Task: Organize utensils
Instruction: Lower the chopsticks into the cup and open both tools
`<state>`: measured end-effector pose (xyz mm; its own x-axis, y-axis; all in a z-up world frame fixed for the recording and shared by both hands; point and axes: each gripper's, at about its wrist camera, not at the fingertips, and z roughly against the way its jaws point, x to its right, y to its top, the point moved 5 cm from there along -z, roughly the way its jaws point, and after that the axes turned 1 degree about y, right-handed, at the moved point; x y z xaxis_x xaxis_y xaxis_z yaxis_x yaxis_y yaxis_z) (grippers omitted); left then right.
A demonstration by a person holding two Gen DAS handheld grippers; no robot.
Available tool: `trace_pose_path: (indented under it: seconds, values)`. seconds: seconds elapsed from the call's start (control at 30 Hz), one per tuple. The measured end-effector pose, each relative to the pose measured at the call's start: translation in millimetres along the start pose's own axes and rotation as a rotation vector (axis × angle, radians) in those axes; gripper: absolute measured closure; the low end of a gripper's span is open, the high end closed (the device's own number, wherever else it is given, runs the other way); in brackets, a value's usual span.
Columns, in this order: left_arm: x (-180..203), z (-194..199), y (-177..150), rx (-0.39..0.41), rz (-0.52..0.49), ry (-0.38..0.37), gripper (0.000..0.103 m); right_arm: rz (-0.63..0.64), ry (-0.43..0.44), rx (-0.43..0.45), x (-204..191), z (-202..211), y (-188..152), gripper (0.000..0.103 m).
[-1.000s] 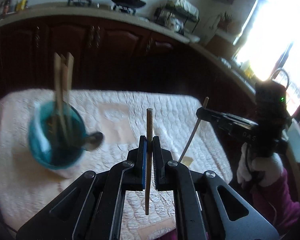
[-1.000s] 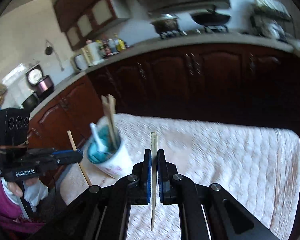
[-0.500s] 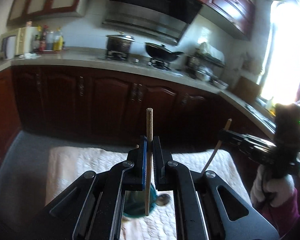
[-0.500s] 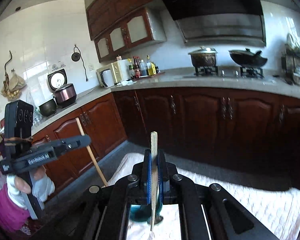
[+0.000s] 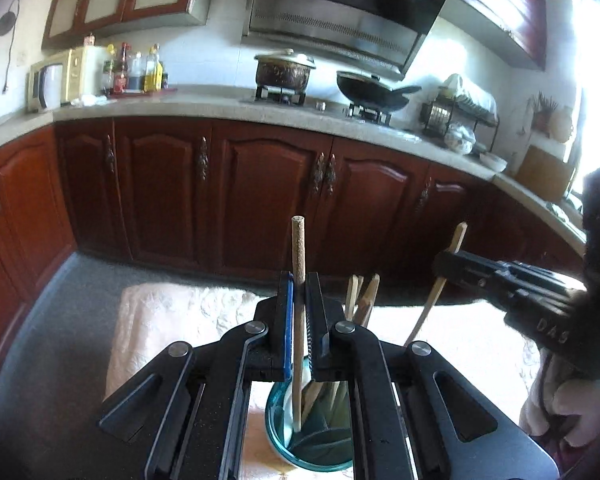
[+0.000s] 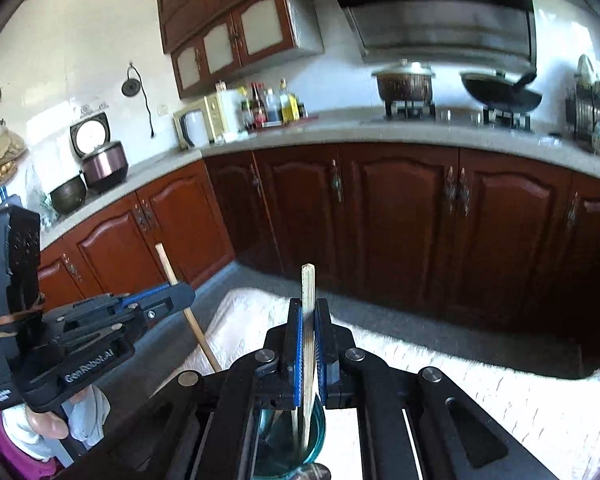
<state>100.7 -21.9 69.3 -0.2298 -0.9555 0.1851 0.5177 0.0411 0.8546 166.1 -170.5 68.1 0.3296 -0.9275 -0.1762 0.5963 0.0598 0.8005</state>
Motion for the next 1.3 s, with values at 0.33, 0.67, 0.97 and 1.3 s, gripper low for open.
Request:
trace_pose_path:
  seconds: [0.33, 0.67, 0.97, 1.3]
  values:
    - [8.5, -25.8, -32.6, -0.120, -0.017, -0.001, 0.099, -0.090, 0.057, -0.119, 19.7, -36.1, -38.5, 0.098]
    - [8.7, -9.0, -32.2, -0.107, 0.027, -0.032, 0.062, -0.141, 0.072, -0.118, 25.1, -16.7, -45.8, 0.067]
    - [11.7, 14.3, -47.8, -0.112, 0.015, 0.027, 0.056, -0.123, -0.006, -0.101, 4.6, 7.0, -72.7, 0.061]
    - [10.7, 25.6, -78.4, -0.144, 0.009, 0.104, 0.056, -0.131, -0.089, -0.082, -12.0, 20.1, -89.1, 0.060]
